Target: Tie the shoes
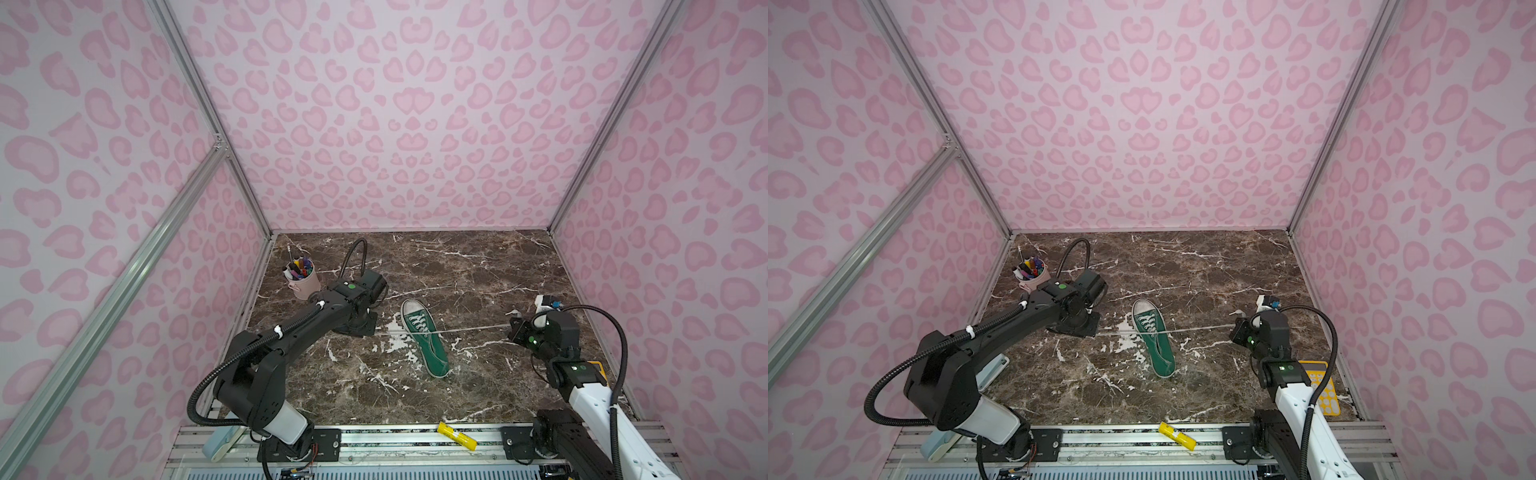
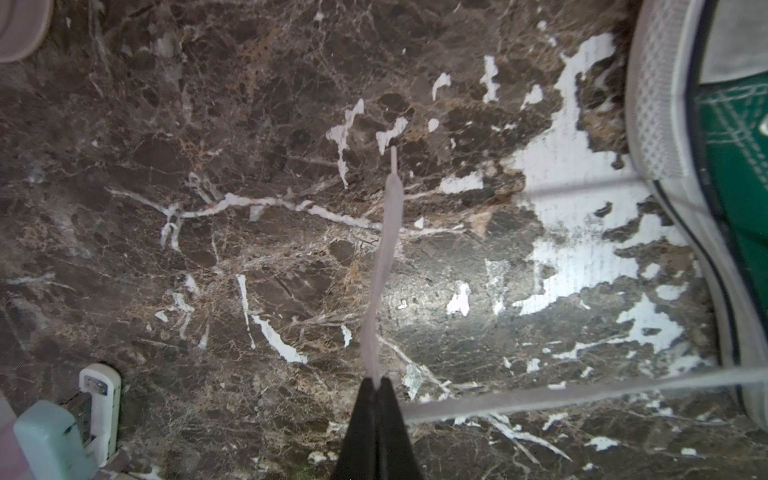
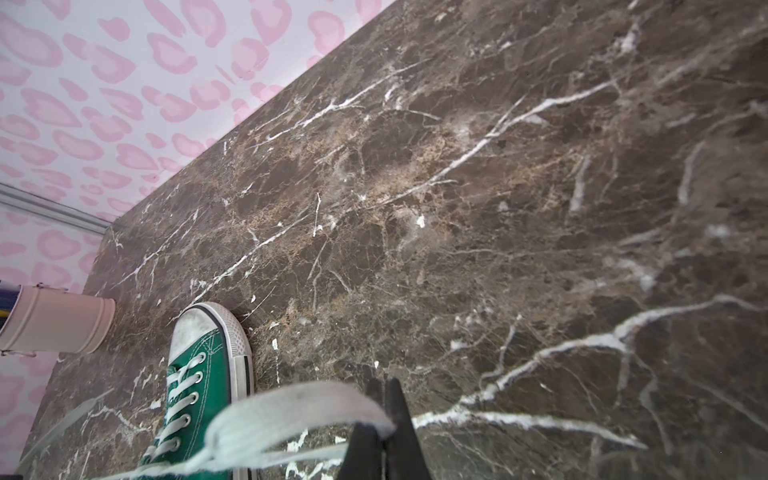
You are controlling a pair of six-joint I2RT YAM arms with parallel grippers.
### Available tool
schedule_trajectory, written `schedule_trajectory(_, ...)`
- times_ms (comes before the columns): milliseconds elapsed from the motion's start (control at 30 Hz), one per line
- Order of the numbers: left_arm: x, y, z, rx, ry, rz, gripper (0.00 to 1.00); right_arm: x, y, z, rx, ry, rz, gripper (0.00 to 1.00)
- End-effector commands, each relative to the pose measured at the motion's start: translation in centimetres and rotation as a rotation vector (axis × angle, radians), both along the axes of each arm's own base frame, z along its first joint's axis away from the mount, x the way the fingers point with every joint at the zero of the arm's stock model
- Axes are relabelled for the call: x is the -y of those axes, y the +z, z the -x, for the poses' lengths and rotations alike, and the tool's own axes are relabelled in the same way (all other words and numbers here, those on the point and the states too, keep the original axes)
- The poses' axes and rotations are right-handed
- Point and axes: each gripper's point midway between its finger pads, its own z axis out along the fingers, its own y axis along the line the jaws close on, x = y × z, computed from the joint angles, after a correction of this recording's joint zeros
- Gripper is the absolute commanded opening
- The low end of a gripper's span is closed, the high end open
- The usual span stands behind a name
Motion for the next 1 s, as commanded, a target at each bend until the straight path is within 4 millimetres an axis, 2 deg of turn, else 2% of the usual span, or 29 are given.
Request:
schedule_trajectory(0,-2.7,-0.3,0.8,-0.023,0.021,-0.101,0.03,1.4,-0.2,-0.5,0.013,-0.085,0.006,0.04)
schedule_trajectory(233,-2.5,-1.9,0.1,-0.038,0.028,-0.079,0.03,2.0,-1.4,-1.0,-0.045,-0.094,-0.002,0.04)
schedule_trajectory(333,-2.3,-2.1,-1.1,-0.038,0.021,-0.086,0.03,2.1,-1.7,-0.9,-0.058,-0.103,0.005,0.04)
schedule_trajectory(433,-3.1,-1.8,-2.6,-0.042,0.012,-0.119,0.03,2.3,-1.6,-0.8,-0.062,-0.108,0.007,0.04)
schedule_trajectory(500,-3.3,-1.1,-3.2,-0.035,0.003,-0.130,0.03,1.4,-0.9,-0.9,-0.040,-0.063,-0.018,0.04)
schedule_trajectory(567,-3.1,-0.7,-3.4,-0.006,0.000,-0.112,0.03,-0.3,0.0,-0.8,-0.031,0.010,-0.066,0.04)
schedule_trajectory(667,-3.9,-0.6,-3.7,0.008,0.003,-0.143,0.03,-1.6,-0.3,0.1,-0.060,0.049,-0.058,0.05)
schedule_trajectory(733,-4.4,-0.7,-3.8,-0.012,-0.007,-0.166,0.03,-1.6,-0.9,0.7,-0.062,0.043,-0.040,0.05)
schedule_trajectory(967,-2.2,-0.1,-4.4,0.005,0.007,-0.037,0.03,-1.0,-1.9,1.6,-0.059,0.002,-0.043,0.05)
